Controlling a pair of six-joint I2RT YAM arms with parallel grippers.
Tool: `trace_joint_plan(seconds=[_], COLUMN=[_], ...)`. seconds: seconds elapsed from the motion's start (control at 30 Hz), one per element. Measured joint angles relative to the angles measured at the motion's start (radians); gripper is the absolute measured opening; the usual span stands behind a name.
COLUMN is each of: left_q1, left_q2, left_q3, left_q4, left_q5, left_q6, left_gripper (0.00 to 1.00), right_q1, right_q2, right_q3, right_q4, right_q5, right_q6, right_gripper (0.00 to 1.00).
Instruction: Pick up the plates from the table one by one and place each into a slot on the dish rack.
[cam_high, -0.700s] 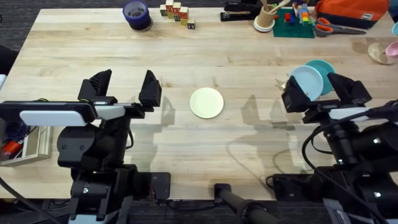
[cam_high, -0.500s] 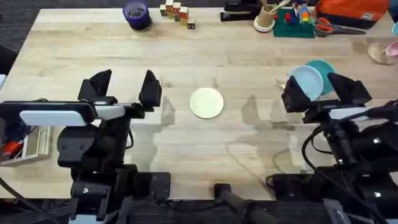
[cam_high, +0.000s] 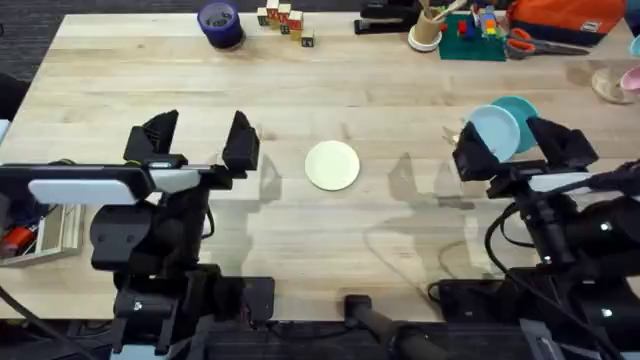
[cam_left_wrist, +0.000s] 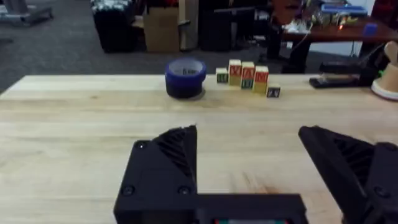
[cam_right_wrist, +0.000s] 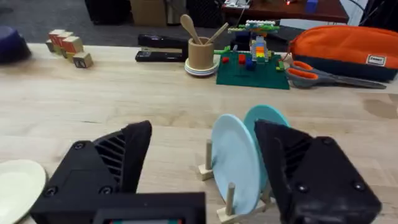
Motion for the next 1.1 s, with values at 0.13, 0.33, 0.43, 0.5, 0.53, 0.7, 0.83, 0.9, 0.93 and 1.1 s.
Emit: trace_joint_plan(seconds=[0.13,0.33,0.43,0.5,0.53,0.7,0.83,0.9,0.93,1.1], left_q1=[0.000,0.000,0.000,0.000,0.000,0.000,0.000,0.000,0.000,0.000], left_q2=[0.000,0.015,0.063,0.111,0.140,0.301,0.448,0.519,0.558,0.697], left_q3=[0.000,0.044,0.115,0.175,0.209,0.379,0.529,0.602,0.645,0.803], left_q4=[0.021,-0.090,-0.115,-0.129,-0.137,-0.225,-0.316,-0.359,-0.385,-0.511], left_q5=[0.000,0.001,0.011,0.028,0.040,0.093,0.142,0.176,0.199,0.277], left_q6=[0.000,0.000,0.000,0.000,0.000,0.000,0.000,0.000,0.000,-0.001], left_gripper=[0.994,0.993,0.993,0.993,0.993,0.994,0.993,0.993,0.993,0.993], right_q1=[0.000,0.000,0.000,0.000,0.000,0.000,0.000,0.000,0.000,0.000], right_q2=[0.000,0.010,0.052,0.096,0.123,0.296,0.466,0.548,0.589,0.778], right_q3=[0.001,0.058,0.133,0.195,0.231,0.442,0.636,0.735,0.786,1.009], right_q4=[-0.002,-0.105,-0.190,-0.241,-0.266,-0.394,-0.531,-0.607,-0.650,-0.846], right_q5=[-0.003,-0.004,-0.008,-0.010,-0.010,-0.010,-0.015,-0.027,-0.034,-0.056], right_q6=[-0.001,-0.001,-0.003,-0.004,-0.004,-0.004,-0.004,-0.004,-0.004,-0.003], right_gripper=[0.994,0.993,0.993,0.993,0.992,0.992,0.993,0.993,0.993,0.993])
